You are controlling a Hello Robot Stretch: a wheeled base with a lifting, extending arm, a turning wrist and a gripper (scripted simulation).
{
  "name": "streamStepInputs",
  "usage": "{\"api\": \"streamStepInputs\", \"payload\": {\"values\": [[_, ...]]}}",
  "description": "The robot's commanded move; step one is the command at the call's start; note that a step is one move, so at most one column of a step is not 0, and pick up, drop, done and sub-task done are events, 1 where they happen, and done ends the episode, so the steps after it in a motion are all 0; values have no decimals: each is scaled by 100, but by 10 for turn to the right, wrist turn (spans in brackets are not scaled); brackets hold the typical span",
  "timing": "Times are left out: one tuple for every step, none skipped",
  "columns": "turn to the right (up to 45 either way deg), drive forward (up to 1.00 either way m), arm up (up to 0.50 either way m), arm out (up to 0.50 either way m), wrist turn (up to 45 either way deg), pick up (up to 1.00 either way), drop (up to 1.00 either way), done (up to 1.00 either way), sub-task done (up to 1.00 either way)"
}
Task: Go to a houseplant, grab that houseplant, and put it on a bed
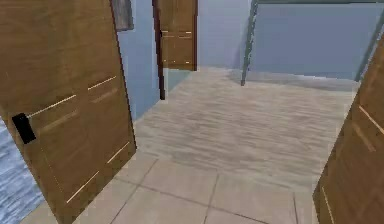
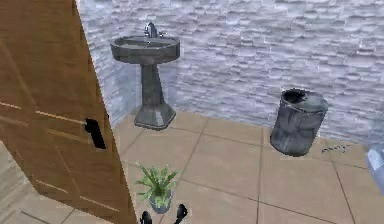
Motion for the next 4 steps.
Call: {"api": "streamStepInputs", "payload": {"values": [[-240, 0, 0, 0, 0, 0, 0, 0, 0], [0, 30, 0, 0, 0, 0, 0, 0, 0], [270, 0, 0, 0, 0, 0, 0, 0, 0], [0, 100, 0, 0, 0, 0, 0, 0, 0]]}}
